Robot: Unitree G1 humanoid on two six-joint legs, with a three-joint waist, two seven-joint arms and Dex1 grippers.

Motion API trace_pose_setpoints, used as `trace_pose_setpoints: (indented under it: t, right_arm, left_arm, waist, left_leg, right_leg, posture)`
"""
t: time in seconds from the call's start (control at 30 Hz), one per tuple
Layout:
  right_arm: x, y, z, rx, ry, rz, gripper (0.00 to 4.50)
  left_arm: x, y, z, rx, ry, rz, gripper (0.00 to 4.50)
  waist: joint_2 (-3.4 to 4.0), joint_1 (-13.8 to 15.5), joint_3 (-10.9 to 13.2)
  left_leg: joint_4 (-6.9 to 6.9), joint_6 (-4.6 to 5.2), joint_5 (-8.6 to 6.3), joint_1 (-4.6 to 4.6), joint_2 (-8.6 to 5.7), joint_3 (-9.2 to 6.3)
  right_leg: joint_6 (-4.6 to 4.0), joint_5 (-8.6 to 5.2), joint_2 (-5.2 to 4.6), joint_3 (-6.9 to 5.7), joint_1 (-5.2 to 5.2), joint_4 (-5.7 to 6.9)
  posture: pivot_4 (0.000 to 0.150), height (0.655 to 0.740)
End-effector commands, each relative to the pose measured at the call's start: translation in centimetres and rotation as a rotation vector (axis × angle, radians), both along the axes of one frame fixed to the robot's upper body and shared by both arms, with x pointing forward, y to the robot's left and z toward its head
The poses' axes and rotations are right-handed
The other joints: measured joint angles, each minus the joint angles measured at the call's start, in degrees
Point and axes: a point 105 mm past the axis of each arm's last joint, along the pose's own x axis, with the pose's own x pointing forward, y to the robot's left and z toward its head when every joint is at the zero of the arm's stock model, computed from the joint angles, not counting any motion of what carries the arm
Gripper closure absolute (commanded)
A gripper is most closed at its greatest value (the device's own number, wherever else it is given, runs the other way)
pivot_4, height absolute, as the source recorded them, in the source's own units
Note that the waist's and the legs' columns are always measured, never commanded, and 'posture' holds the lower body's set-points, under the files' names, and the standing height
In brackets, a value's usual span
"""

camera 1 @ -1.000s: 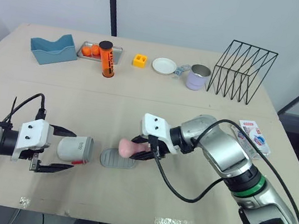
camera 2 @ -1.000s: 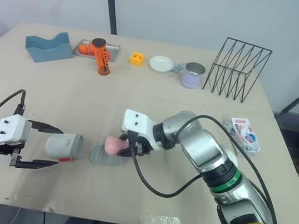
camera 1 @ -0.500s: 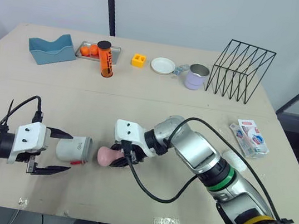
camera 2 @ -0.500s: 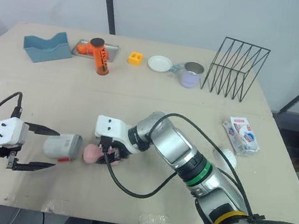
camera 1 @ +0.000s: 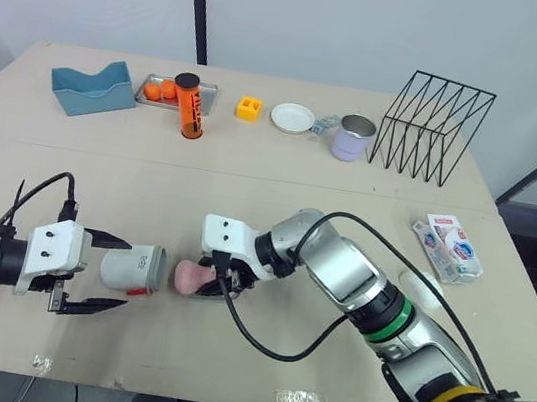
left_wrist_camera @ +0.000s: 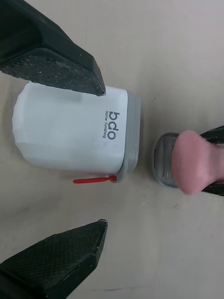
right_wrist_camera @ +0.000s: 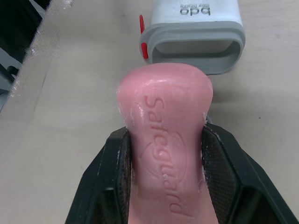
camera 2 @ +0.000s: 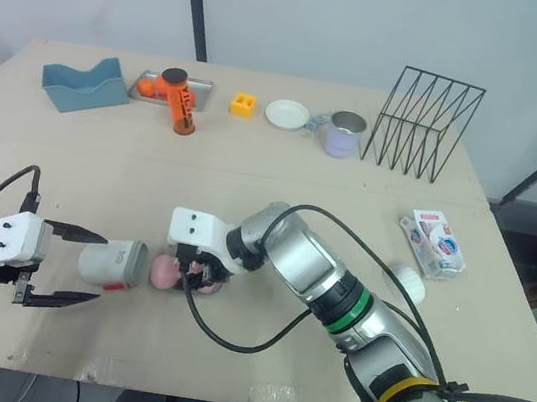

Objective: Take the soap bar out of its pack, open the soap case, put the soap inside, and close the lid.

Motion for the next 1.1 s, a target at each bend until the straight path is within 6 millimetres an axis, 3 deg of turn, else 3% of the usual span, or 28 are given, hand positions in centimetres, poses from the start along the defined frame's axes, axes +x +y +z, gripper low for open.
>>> trace_pose_setpoints:
  t: [0.03,0.1,0.2,0.23,0.33,0.4,0.8,1.0,1.1]
  right_arm:
    - [-0.2,0.2,0.6,0.003,-0.043,0.046,2.94]
    - [-0.1,0.1,0.5,-0.003,-0.05,0.05,2.94]
    - [-0.1,0.0,0.5,-0.006,-0.059,0.062,1.83]
    - [-0.2,0.0,0.5,-0.007,-0.06,0.064,1.19]
    - [-0.3,0.0,0.6,-0.006,-0.057,0.071,0.35]
    - [-0.3,0.0,0.6,-0.005,-0.058,0.072,0.09]
    - [-0.3,-1.6,3.7,0.1,-0.055,0.015,0.09]
    - [-0.9,-3.2,4.9,0.192,-0.001,-0.003,0.09]
    - [-0.9,-4.9,5.6,0.261,-0.004,-0.018,0.09]
  left_arm:
    - [0.4,0.1,1.1,0.01,-0.06,0.003,0.0]
    - [0.4,0.1,1.0,0.008,-0.062,0.004,0.0]
    - [0.4,0.1,0.9,0.008,-0.064,0.009,0.0]
    - [0.3,0.1,0.9,0.008,-0.064,0.01,0.0]
    - [0.3,0.1,0.7,0.008,-0.064,0.01,0.0]
    - [0.3,0.1,0.7,0.008,-0.066,0.01,0.0]
    - [1.2,-0.2,1.8,-0.068,-0.087,0.017,0.0]
    - [2.0,1.2,1.4,-0.063,-0.092,0.06,0.0]
    - [2.5,2.1,0.8,-0.088,-0.068,0.097,0.0]
  waist:
    - [0.0,0.0,0.0]
    - [0.0,0.0,0.0]
    - [0.0,0.0,0.0]
    - [0.0,0.0,0.0]
    - [0.0,0.01,0.0]
    - [0.0,0.0,0.0]
    - [0.0,0.03,0.0]
    - [-0.01,0.07,0.0]
    - [0.0,0.02,0.0]
  left_leg:
    - [0.0,0.0,0.0,0.0,0.0,0.0]
    - [0.0,0.0,0.0,0.0,0.0,0.0]
    - [-0.01,0.0,0.0,0.0,0.0,0.0]
    - [-0.01,0.0,0.0,0.0,0.0,0.0]
    - [-0.02,0.0,0.0,0.0,0.0,0.01]
    - [-0.02,-0.01,0.0,0.0,0.0,0.01]
    - [-0.04,-0.01,0.01,0.0,0.0,0.0]
    - [-0.05,-0.02,0.01,0.0,0.0,-0.01]
    - [-0.06,-0.02,0.01,0.01,0.0,0.01]
  right_leg:
    - [0.0,0.0,0.0,0.0,0.0,0.0]
    - [0.0,0.0,0.0,-0.01,0.0,0.0]
    - [0.0,0.0,0.0,0.0,0.0,0.0]
    - [0.0,0.0,0.0,0.0,-0.01,0.0]
    - [0.0,0.0,0.0,0.0,-0.01,0.0]
    - [0.0,0.0,0.0,0.0,-0.01,0.0]
    - [0.0,0.0,0.0,0.0,-0.01,0.0]
    - [0.0,0.0,0.0,-0.02,0.0,-0.01]
    - [-0.01,0.0,0.01,-0.01,0.0,-0.01]
  posture:
    - [0.15,0.7371]
    - [0.15,0.7371]
    - [0.15,0.7371]
    - [0.15,0.7371]
    - [0.15,0.7371]
    - [0.15,0.7371]
    - [0.15,0.7371]
    - [0.15,0.7371]
    - [0.15,0.7371]
